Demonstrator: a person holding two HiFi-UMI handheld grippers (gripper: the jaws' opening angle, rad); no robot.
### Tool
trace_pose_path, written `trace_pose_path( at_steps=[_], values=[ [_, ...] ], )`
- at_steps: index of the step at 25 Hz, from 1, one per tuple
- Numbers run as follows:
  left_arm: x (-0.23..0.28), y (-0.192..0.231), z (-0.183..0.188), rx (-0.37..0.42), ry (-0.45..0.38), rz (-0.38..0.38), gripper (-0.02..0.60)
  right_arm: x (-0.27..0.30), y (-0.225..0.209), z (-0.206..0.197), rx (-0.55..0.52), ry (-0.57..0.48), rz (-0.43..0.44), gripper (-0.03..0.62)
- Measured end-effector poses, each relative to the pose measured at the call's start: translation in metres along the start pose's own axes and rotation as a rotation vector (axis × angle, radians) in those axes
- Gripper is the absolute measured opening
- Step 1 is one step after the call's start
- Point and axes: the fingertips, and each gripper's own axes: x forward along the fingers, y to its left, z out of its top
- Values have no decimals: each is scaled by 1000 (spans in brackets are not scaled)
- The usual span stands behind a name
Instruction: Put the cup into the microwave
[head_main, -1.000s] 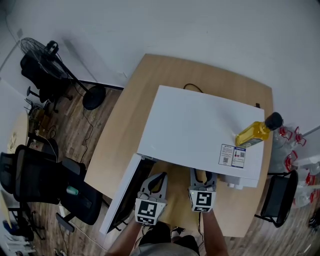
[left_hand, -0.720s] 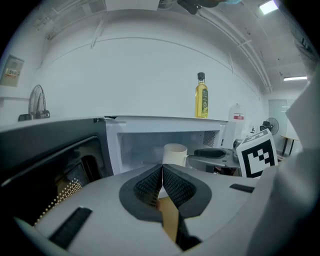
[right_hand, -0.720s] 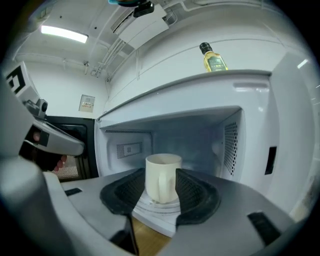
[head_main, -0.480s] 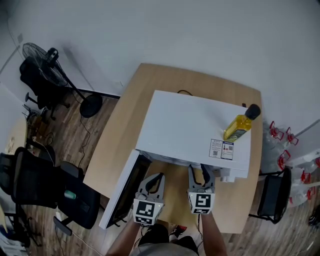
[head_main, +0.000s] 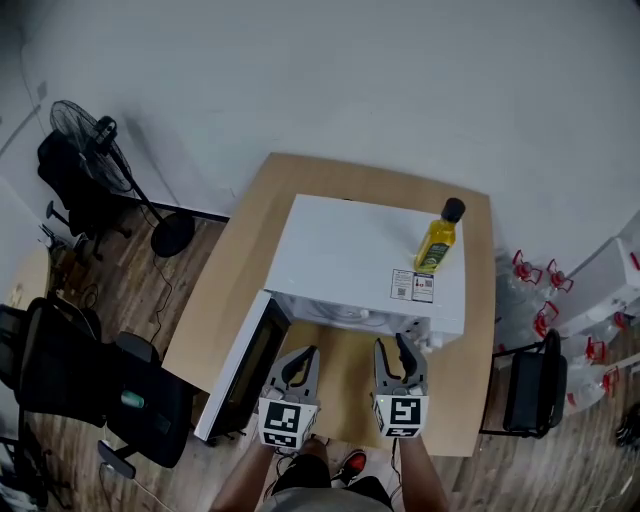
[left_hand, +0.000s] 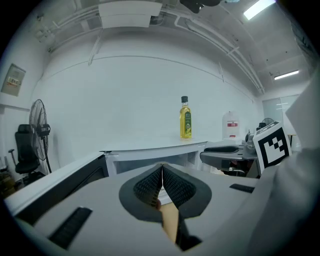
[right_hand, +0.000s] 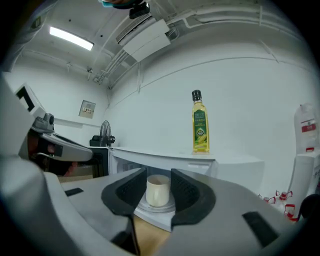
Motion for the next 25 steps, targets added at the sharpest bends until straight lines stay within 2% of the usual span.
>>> trace_pose_path(
  at_steps=[10, 17, 25],
  values=[
    [-52, -39, 33, 46, -82, -17, 25, -83, -6, 28, -17, -27, -53, 101],
    [-89, -71, 36, 56, -104, -37, 25, -139, -2, 34, -21, -46, -69, 48],
    [-127, -99, 29, 58, -114, -49, 25, -195, 7, 38, -18, -63, -84, 34]
  ],
)
